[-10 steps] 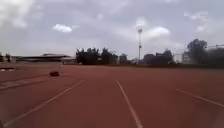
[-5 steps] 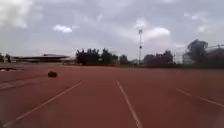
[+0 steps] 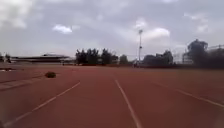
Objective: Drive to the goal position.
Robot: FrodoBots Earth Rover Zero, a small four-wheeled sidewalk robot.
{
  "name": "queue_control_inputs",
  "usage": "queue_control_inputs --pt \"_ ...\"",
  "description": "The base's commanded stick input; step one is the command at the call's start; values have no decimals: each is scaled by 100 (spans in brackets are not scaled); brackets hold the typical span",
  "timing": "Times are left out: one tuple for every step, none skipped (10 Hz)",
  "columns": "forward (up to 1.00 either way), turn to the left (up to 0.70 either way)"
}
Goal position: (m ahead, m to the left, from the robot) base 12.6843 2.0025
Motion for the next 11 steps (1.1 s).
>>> queue_control_inputs --pt "45 0" --pt "45 0" --pt "45 0" --pt "45 0" --pt "45 0" --pt "45 0" --pt "45 0" --pt "45 0" --pt "45 0" --pt "45 0" --pt "45 0"
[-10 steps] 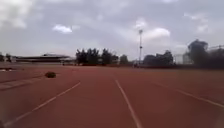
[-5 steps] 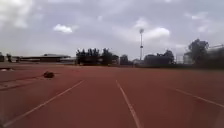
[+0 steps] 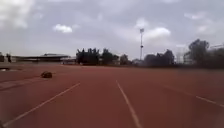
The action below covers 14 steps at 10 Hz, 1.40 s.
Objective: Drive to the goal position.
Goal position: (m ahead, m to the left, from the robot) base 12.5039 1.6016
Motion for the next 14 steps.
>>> queue_control_inputs --pt "45 0" --pt "45 0" --pt "45 0" --pt "45 0" --pt "45 0" --pt "45 0" --pt "45 0" --pt "45 0" --pt "45 0" --pt "45 0" --pt "45 0" --pt "45 0" --pt "45 0" --pt "45 0"
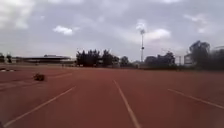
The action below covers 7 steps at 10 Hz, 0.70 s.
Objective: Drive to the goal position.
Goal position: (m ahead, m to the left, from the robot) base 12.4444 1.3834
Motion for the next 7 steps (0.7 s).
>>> queue_control_inputs --pt "45 0" --pt "45 0" --pt "45 0" --pt "45 0" --pt "45 0" --pt "45 0" --pt "45 0"
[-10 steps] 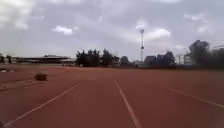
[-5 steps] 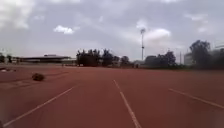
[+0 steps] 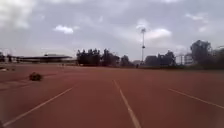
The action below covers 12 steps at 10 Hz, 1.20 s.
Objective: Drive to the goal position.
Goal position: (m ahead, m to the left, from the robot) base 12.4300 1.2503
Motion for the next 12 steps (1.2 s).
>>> queue_control_inputs --pt "45 0" --pt "45 0" --pt "45 0" --pt "45 0" --pt "45 0" --pt "45 0" --pt "45 0" --pt "45 0" --pt "45 0" --pt "45 0" --pt "45 0" --pt "45 0"
